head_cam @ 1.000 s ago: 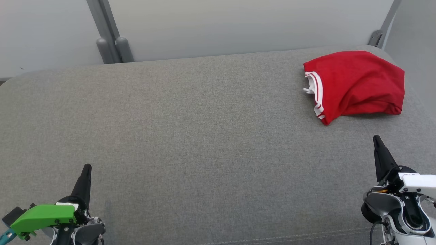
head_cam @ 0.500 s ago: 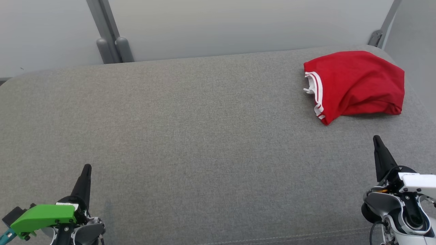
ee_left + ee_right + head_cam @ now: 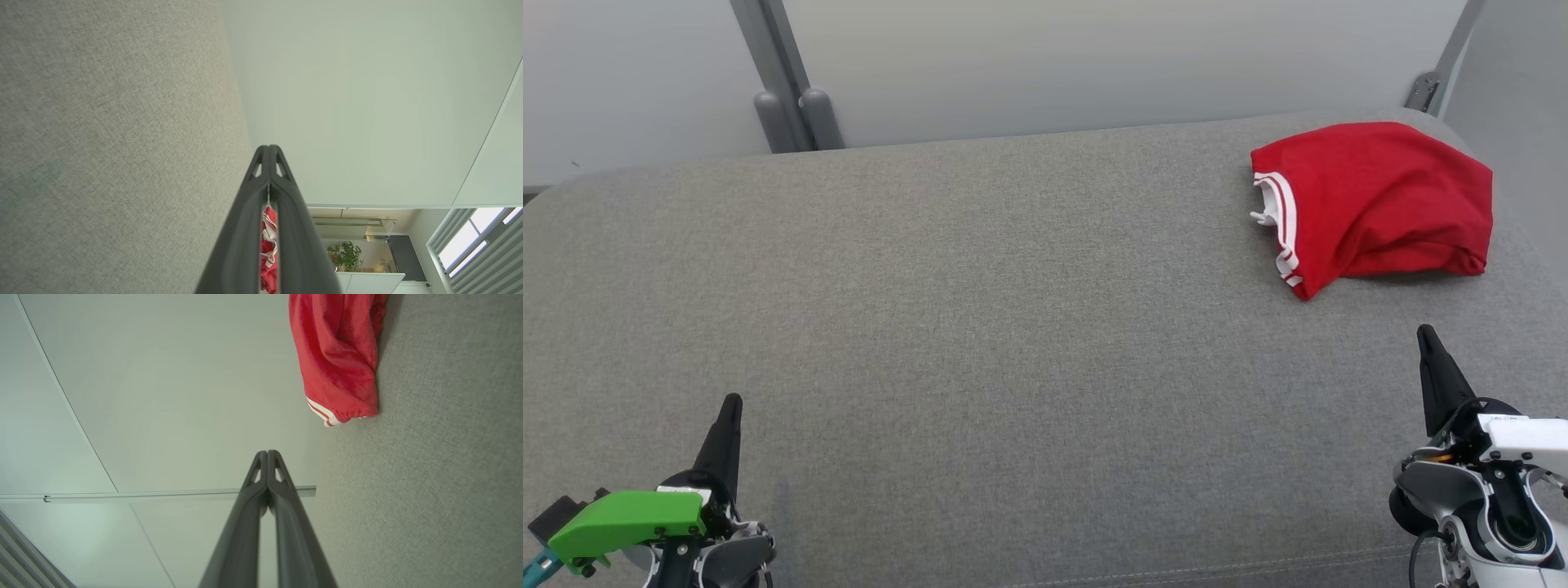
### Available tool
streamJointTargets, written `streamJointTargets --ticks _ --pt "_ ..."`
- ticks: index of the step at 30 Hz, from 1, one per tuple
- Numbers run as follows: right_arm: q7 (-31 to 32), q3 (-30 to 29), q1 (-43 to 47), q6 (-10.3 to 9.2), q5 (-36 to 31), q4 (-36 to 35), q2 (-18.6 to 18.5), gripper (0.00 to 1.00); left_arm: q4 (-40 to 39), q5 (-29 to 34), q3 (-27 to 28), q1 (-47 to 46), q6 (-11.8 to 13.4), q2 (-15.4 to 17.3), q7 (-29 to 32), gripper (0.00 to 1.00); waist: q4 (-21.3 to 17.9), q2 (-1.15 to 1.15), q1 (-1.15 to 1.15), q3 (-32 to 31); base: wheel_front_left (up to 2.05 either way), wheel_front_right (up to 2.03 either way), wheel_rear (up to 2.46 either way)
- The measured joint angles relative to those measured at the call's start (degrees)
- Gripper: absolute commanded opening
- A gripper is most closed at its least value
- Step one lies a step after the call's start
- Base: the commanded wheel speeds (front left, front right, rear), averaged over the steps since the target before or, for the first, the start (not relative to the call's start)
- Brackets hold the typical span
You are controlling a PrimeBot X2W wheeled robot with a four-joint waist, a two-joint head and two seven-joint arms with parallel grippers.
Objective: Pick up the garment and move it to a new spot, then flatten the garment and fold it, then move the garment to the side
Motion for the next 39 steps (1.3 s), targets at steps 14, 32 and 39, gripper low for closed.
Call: streamJointTargets --ticks 14,32,39 --pt "0.0 0.0 0.0 0.0 0.0 0.0 0.0 0.0 0.0 0.0 0.0 0.0 0.0 0.0 0.0 0.0 0.0 0.0 0.0 0.0 0.0 0.0 0.0" --pt "0.0 0.0 0.0 0.0 0.0 0.0 0.0 0.0 0.0 0.0 0.0 0.0 0.0 0.0 0.0 0.0 0.0 0.0 0.0 0.0 0.0 0.0 0.0" --pt "0.0 0.0 0.0 0.0 0.0 0.0 0.0 0.0 0.0 0.0 0.0 0.0 0.0 0.0 0.0 0.0 0.0 0.0 0.0 0.0 0.0 0.0 0.0"
